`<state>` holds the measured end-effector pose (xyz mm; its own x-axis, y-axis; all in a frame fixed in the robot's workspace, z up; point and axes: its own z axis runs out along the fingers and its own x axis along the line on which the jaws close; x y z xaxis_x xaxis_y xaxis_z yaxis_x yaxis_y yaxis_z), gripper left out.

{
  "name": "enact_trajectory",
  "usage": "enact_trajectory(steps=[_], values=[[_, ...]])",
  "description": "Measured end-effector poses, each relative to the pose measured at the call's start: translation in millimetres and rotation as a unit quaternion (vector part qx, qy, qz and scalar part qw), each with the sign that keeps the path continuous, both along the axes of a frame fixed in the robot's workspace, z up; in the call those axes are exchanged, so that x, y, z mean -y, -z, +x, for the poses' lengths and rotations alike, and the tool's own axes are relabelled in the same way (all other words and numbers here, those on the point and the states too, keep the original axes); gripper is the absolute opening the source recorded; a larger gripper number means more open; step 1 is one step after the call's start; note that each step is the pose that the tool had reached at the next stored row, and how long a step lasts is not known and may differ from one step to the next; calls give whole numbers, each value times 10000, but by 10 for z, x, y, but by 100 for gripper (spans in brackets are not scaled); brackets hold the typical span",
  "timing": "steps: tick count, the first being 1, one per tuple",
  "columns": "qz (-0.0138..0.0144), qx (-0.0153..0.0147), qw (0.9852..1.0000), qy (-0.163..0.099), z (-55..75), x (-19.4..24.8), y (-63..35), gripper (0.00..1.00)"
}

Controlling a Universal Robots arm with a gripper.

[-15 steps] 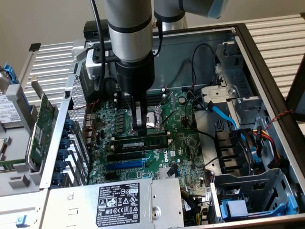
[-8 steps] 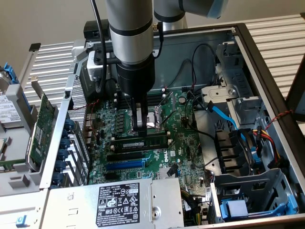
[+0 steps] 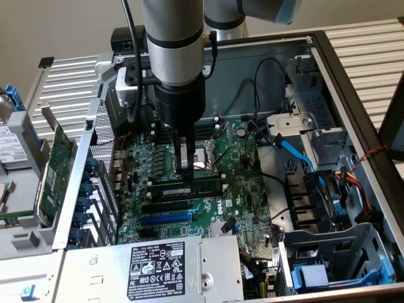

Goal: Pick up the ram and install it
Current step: 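Press down the ram until it locks into place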

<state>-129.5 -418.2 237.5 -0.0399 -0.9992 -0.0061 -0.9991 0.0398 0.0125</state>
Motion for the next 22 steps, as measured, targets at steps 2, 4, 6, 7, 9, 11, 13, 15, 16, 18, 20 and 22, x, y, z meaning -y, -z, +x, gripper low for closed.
enact_trajectory(steps=[2, 4, 6, 7, 9, 11, 13, 15, 16, 18, 20, 22], values=[[-1, 0, 10000, 0, 3, -2, 4, 10], [-1, -1, 10000, 0, 4, -4, 10, 10], [0, 0, 10000, 0, 4, -5, 18, 10], [-1, 0, 10000, 0, 3, -5, 21, 10], [-1, -1, 10000, 0, 3, -5, 27, 10], [0, 0, 10000, 0, 4, -6, 37, 10], [-1, 0, 10000, 0, 4, -5, 45, 10], [-1, -1, 10000, 0, 3, -5, 52, 10], [-1, 0, 10000, 0, 3, -6, 56, 10], [-2, -1, 10000, 0, 3, -5, 67, 10], [-2, -1, 10000, 0, 3, -5, 73, 10], [-1, -1, 10000, 0, 3, -6, 74, 10]])
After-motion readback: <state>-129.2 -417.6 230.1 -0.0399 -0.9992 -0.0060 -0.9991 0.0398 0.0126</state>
